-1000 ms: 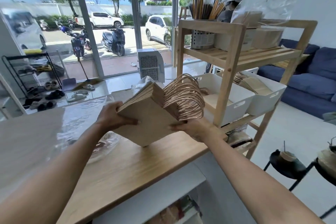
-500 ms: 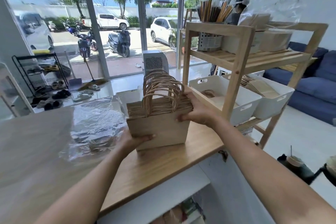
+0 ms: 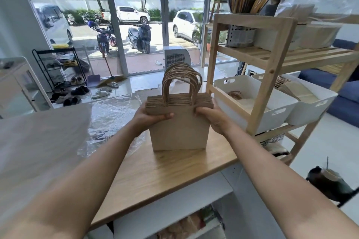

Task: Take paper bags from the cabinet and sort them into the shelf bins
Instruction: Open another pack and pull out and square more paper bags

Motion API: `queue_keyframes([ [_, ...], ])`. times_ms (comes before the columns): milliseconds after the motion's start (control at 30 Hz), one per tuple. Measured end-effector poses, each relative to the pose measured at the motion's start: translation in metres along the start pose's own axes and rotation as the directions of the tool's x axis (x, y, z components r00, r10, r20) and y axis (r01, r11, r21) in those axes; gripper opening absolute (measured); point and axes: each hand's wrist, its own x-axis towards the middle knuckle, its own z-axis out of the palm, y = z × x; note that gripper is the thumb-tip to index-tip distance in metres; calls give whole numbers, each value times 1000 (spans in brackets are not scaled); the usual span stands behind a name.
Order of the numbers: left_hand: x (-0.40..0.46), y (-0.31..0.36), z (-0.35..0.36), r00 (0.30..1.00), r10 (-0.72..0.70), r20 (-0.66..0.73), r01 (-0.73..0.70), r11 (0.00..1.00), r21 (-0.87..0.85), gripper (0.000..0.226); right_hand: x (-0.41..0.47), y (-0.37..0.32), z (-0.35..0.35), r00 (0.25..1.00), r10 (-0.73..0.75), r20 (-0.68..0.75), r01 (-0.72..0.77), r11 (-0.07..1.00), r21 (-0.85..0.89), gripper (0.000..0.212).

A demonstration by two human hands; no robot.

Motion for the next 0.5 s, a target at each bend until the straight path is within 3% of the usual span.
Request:
queue_keyframes([
  [200, 5, -11, 6, 987, -30, -157, 30, 1000, 2, 63, 9, -6, 12, 992, 78, -96, -79, 997, -6, 84],
  [367, 8, -16, 5, 986, -7, -164, 9, 1000, 9, 57, 5, -3, 11, 991, 93, -94, -92, 996, 10, 80],
  [500, 6, -25, 2, 991, -19, -129, 30, 996, 85, 69, 3, -2, 9, 996, 75, -49, -74, 997, 29, 71],
])
